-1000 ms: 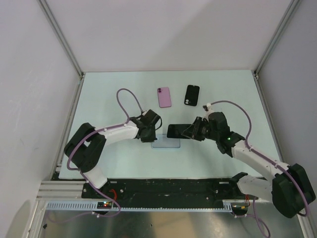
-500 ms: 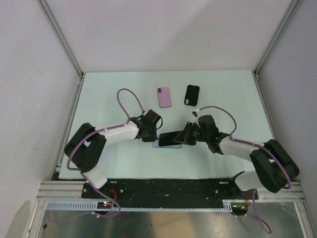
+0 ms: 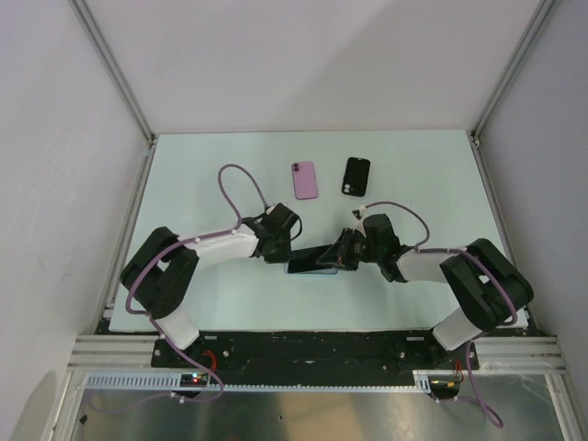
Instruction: Put the phone into the phone case
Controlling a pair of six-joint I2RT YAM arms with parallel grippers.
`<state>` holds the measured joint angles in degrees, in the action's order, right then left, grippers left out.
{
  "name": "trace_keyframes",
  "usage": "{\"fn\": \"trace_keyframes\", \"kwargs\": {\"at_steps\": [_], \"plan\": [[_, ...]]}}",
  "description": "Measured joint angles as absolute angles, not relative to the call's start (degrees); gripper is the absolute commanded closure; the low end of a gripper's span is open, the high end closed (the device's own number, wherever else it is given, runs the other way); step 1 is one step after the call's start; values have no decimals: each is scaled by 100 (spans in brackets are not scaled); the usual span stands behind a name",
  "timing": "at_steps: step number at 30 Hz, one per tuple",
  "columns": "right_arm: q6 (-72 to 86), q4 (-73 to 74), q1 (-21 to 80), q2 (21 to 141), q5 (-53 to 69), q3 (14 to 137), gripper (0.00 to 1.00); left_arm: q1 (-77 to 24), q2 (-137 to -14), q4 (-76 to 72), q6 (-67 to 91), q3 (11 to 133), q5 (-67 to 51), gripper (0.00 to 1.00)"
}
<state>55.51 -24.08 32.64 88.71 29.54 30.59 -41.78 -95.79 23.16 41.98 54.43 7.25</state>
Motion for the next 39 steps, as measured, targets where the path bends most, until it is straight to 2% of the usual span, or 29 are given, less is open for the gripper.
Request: {"fn": "trace_keyframes", "kwargs": {"at_steps": [2, 10, 13, 17, 21, 25, 27, 39], "plan": [[5638, -2576, 3234, 9026, 3059, 3059, 100, -4178, -9581, 2314, 4193, 5443, 725, 95], [5758, -2853, 3063, 9310, 3393, 3059, 100, -4176, -9535, 2346, 4036, 5402, 851, 63], [5749, -2851, 3041, 9323, 3415, 3059, 100, -4174, -9386, 2353, 4010, 5323, 939, 57], [5739, -2858, 2998, 9362, 3463, 3065, 100, -4226, -9013, 2213, 4053, 5312, 932, 64], [5736, -2862, 2969, 9389, 3507, 3079, 100, -4241, -8718, 2137, 4071, 5247, 1083, 77], [5699, -2853, 2961, 9391, 3507, 3087, 100, -4241, -8779, 2156, 4097, 5175, 1227, 93], [5693, -2842, 2961, 9391, 3509, 3092, 100, -4241, -8906, 2152, 4115, 5172, 1253, 98], [5675, -2731, 3022, 9520, 3568, 3260, 100, -4265, -9553, 2128, 4117, 5295, 1271, 100]]}}
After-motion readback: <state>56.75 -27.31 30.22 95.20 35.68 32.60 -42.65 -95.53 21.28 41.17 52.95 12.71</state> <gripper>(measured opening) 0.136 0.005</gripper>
